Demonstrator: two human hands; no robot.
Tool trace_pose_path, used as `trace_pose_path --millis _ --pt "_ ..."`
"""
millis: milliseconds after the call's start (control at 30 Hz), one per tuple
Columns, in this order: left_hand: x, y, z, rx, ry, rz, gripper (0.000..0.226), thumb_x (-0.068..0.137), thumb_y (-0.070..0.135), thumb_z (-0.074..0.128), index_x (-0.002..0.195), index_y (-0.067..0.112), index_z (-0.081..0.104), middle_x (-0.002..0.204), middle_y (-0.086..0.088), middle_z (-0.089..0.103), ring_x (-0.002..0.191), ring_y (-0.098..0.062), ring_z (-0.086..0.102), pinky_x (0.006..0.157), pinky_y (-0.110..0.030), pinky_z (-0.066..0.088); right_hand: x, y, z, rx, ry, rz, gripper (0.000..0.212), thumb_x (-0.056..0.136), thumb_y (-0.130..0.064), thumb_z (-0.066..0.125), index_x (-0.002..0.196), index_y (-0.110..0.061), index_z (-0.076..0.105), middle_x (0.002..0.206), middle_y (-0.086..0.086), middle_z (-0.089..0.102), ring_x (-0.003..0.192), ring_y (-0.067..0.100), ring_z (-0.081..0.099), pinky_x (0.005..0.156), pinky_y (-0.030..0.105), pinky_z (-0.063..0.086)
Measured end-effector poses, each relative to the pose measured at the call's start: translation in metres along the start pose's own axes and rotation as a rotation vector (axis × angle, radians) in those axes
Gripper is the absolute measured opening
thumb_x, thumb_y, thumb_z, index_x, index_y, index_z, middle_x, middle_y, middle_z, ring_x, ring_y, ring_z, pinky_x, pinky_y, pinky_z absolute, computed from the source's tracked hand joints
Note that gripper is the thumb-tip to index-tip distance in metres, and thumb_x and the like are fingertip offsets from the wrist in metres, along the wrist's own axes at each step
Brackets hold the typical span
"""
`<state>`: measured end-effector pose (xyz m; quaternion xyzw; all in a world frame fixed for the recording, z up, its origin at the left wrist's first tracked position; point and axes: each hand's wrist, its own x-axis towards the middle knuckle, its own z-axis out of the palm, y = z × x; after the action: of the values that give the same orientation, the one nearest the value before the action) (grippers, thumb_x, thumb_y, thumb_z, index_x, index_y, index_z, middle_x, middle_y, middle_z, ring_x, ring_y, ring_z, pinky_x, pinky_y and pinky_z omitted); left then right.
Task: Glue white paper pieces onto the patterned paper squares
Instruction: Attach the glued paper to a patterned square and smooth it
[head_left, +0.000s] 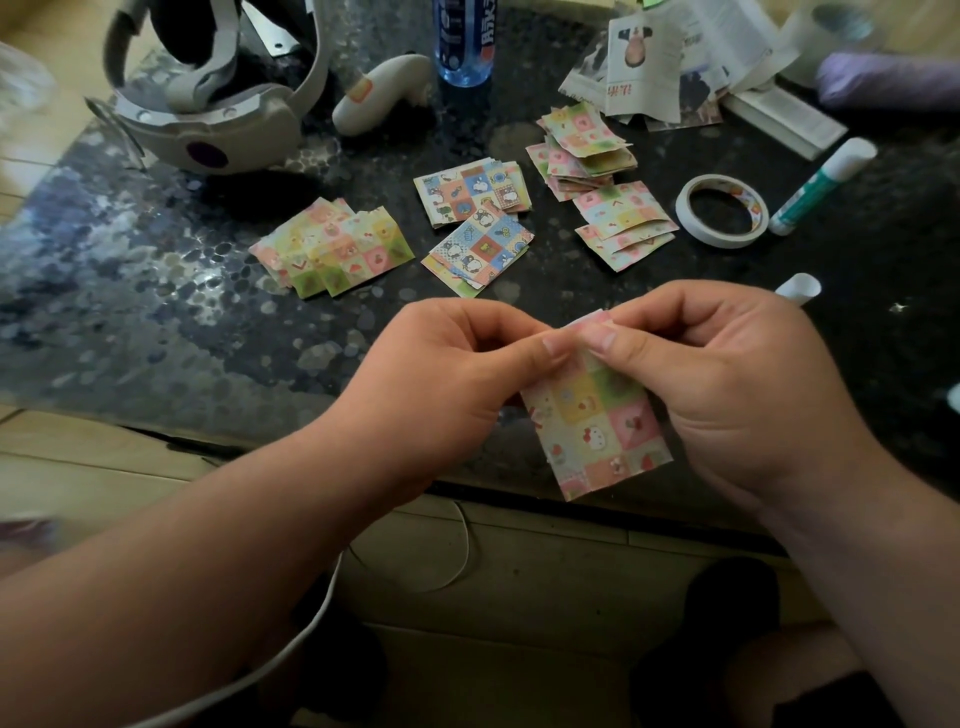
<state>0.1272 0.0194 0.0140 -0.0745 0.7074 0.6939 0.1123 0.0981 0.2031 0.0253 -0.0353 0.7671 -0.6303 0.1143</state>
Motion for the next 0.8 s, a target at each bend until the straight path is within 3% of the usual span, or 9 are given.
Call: trace_pose_path --millis 133,233,333,433,533,800 --pt "0.0009 0.0004 -0.0006 -0.001 -0.032 -0.02 0.026 0.079 0.031 0.073 0.091 0.008 0.076 0.09 -0.008 0.078 0.089 -0.024 0.076 0.087 -0.047 0.061 0.0002 -0.0006 0.0014 -0.01 0.025 -0.003 0.012 0.079 -0.021 0.081 0.08 -0.01 0.076 0.083 0.012 0.078 0.077 0.028 0.078 0.069 0.053 0.064" --pt "0.0012 -0.0001 -0.0004 -0.006 -0.039 -0.022 0.014 0.084 0.021 0.075 0.09 0.009 0.076 0.089 -0.009 0.078 0.088 -0.025 0.076 0.085 -0.043 0.062 0.0016 -0.0006 0.0022 0.01 0.03 0.004 0.024 0.071 -0.029 0.081 0.081 -0.007 0.076 0.083 0.014 0.077 0.078 0.03 0.078 0.071 0.055 0.063" --pt "0.0027 -0.0016 0.001 -0.005 -0.018 -0.021 0.009 0.085 0.018 0.076 0.086 0.01 0.076 0.088 -0.011 0.078 0.088 -0.03 0.076 0.087 -0.048 0.061 0.0024 -0.0008 0.0028 0.021 0.024 0.006 0.031 0.065 -0.033 0.078 0.08 -0.007 0.074 0.084 0.016 0.077 0.08 0.031 0.077 0.072 0.056 0.063" --pt "0.003 -0.0018 0.0006 -0.009 -0.023 -0.032 0.014 0.083 0.021 0.076 0.086 0.008 0.075 0.089 -0.013 0.077 0.091 -0.034 0.074 0.09 -0.053 0.059 0.0017 -0.0005 0.0032 0.016 0.028 -0.002 0.026 0.068 -0.03 0.079 0.08 -0.008 0.074 0.085 0.015 0.077 0.08 0.03 0.077 0.071 0.055 0.064" --pt "0.0024 -0.0031 0.0001 -0.024 -0.037 -0.039 0.014 0.081 0.023 0.076 0.084 0.009 0.073 0.09 -0.017 0.076 0.091 -0.035 0.074 0.091 -0.056 0.058 0.0021 0.0006 0.0038 -0.015 0.055 -0.02 0.01 0.079 -0.015 0.082 0.081 -0.009 0.074 0.085 0.014 0.077 0.08 0.03 0.077 0.07 0.057 0.063" --pt "0.0042 -0.0053 -0.0008 0.008 -0.038 -0.032 0.022 0.075 0.034 0.076 0.086 0.016 0.079 0.086 -0.006 0.078 0.081 -0.02 0.073 0.077 -0.039 0.059 0.0005 -0.0025 0.0051 -0.046 0.047 -0.04 0.006 0.081 -0.015 0.081 0.081 -0.012 0.076 0.083 0.01 0.078 0.079 0.025 0.077 0.072 0.053 0.064"
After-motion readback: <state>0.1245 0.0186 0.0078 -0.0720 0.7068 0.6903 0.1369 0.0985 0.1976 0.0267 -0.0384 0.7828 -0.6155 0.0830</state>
